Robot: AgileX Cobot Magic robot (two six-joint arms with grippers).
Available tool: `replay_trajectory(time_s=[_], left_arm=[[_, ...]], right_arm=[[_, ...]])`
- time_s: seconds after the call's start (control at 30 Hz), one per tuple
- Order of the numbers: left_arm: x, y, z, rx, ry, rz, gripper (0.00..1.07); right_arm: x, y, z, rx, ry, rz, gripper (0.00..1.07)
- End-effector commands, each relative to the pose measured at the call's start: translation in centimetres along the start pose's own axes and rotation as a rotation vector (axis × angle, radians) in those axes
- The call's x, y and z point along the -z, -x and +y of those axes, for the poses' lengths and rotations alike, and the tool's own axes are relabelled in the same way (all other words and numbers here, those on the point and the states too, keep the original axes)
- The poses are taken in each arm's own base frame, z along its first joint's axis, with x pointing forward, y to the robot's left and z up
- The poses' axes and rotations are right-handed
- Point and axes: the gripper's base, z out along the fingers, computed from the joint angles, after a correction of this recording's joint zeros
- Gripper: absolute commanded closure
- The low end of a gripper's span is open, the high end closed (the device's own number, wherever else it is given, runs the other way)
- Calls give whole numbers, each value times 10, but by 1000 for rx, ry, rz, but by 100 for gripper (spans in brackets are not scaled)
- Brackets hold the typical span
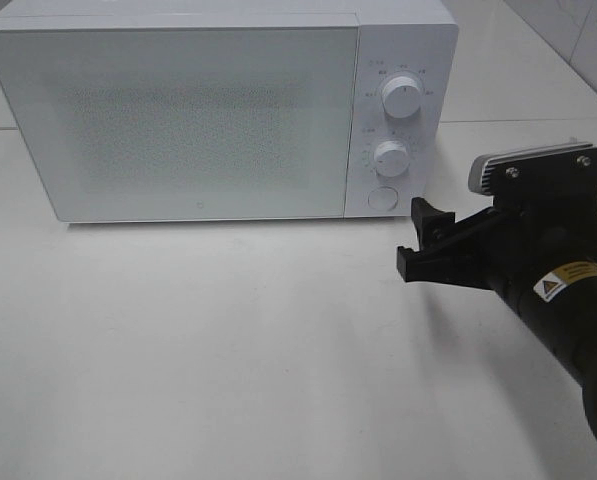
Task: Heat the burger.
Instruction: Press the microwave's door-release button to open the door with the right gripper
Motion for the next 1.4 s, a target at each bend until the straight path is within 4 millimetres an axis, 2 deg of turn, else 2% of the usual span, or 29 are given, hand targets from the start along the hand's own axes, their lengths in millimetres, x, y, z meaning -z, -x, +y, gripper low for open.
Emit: replay_trajectory(time_s=[0.03,0.23,0.37,0.63,0.73,0.8,0.83,0.9,0.93,1.0,1.03,1.07,1.13,1.2,1.3,1.33,1.4], left_arm=[[0,0,0,6,0,-17,7],[0,0,0,6,0,-17,7],[0,0,0,6,0,-17,7],[0,0,0,6,0,-17,7],[0,0,0,6,0,-17,7],[0,0,0,6,0,-17,7],[0,0,0,6,0,-17,7],[0,0,0,6,0,-17,7],[0,0,0,6,0,-17,7],[0,0,0,6,0,-17,7],[0,0,0,6,0,-17,7],[0,0,0,6,0,-17,7],[0,0,0,6,0,-17,7],[0,0,0,6,0,-17,7],[0,0,0,6,0,-17,7],[0,0,0,6,0,-17,7],[0,0,0,6,0,-17,7]], right_arm=[[-1,4,9,19,-22,-98,32],[-3,2,21,22,4,-91,32],[-3,3,21,4,2,-97,32],[-3,3,21,-167,7,-96,32],[-3,3,21,-271,12,-95,33],[-3,3,21,-402,19,-95,34],[-3,3,21,-402,19,-95,34],[-3,3,21,-538,25,-94,36],[-3,3,21,-538,25,-94,36],[-3,3,21,-682,32,-91,38],[-3,3,21,-682,32,-91,38],[-3,3,21,-789,37,-90,40],[-3,3,21,-832,39,-90,41],[-3,2,21,-980,46,-85,46],[-3,2,21,-1076,50,-82,49],[-3,2,21,-1178,54,-80,54],[-3,2,21,-1223,56,-78,56]])
